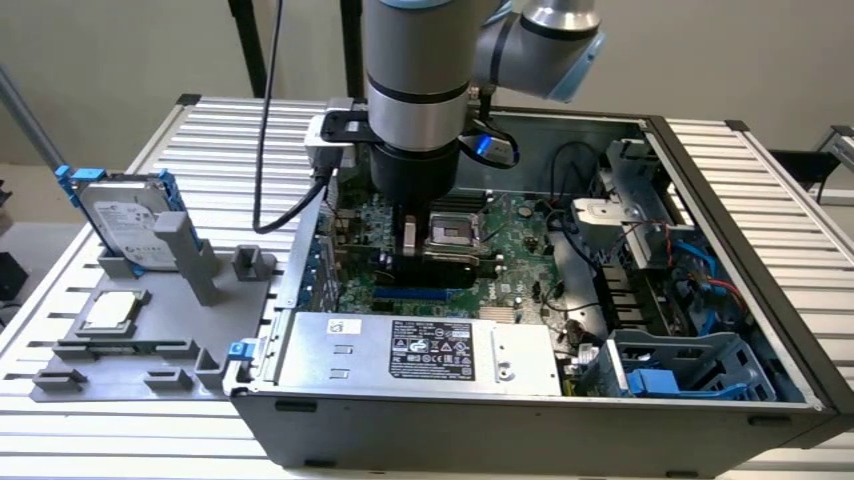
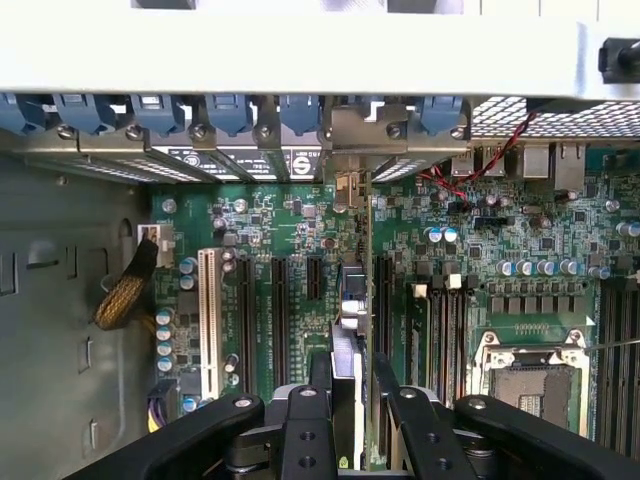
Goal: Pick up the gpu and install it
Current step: 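Insert the gpu into the slot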
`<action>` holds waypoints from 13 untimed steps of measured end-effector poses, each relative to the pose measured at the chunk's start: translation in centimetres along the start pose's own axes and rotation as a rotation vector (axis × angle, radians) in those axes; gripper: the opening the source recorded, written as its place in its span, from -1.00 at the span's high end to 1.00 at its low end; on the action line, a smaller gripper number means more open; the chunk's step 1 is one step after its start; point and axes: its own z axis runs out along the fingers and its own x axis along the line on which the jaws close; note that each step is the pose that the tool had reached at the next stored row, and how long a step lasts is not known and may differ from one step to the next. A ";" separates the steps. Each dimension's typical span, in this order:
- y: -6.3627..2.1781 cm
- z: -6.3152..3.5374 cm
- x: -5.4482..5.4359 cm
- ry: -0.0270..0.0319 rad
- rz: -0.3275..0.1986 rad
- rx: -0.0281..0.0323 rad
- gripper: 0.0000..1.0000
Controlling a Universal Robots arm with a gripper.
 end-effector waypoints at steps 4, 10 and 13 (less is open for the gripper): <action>0.00 0.11 -0.1 -0.0002 0.000 -0.0021 0.47; 0.01 0.62 -0.1 0.0001 -0.001 -0.0101 0.47; 0.00 0.74 -0.1 0.0006 -0.002 -0.0125 0.47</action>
